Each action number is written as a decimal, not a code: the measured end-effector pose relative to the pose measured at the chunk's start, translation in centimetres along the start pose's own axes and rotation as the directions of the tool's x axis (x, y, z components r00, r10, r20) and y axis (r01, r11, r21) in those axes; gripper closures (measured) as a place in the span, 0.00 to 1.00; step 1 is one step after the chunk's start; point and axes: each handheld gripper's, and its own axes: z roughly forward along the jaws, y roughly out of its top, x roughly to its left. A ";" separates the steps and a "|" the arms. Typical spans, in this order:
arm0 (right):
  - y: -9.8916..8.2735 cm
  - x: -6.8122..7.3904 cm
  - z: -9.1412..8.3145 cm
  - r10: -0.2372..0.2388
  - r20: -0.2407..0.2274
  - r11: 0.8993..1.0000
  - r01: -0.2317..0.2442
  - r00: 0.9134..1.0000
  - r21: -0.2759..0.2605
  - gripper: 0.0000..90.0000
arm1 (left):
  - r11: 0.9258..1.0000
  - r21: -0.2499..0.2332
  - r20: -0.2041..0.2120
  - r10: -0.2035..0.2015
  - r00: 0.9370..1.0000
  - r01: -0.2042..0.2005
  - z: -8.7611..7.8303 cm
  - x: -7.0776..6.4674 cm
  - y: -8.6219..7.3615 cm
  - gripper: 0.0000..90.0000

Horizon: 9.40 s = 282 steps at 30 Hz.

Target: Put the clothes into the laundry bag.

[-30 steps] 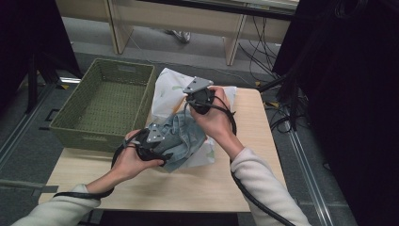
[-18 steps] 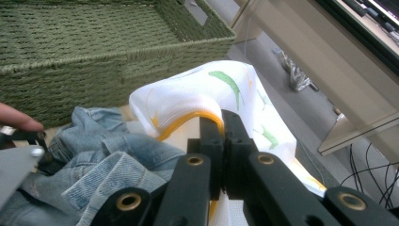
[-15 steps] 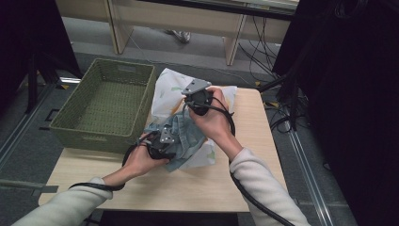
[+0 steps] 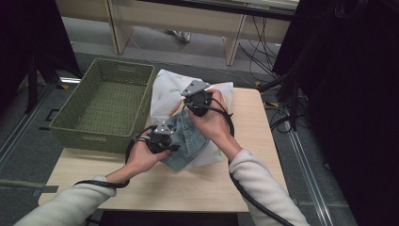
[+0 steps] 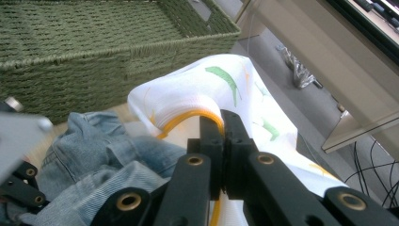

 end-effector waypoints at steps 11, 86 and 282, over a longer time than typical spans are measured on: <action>0.1 0.2 0.0 0.003 -0.003 1.000 -0.003 1.000 0.006 1.00 | 0.991 -0.134 -0.046 0.018 0.999 -0.024 -1.2 -0.6 2.3 0.95; -0.3 -0.5 0.4 0.022 -0.009 0.999 -0.022 1.000 0.025 1.00 | 0.965 -0.092 -0.131 0.232 0.964 -0.245 -1.8 -2.3 0.1 0.25; 0.3 -0.5 0.4 0.132 -0.034 0.991 -0.131 0.991 0.009 1.00 | 0.985 0.047 -0.334 0.170 0.927 -0.163 3.1 0.0 -2.7 0.17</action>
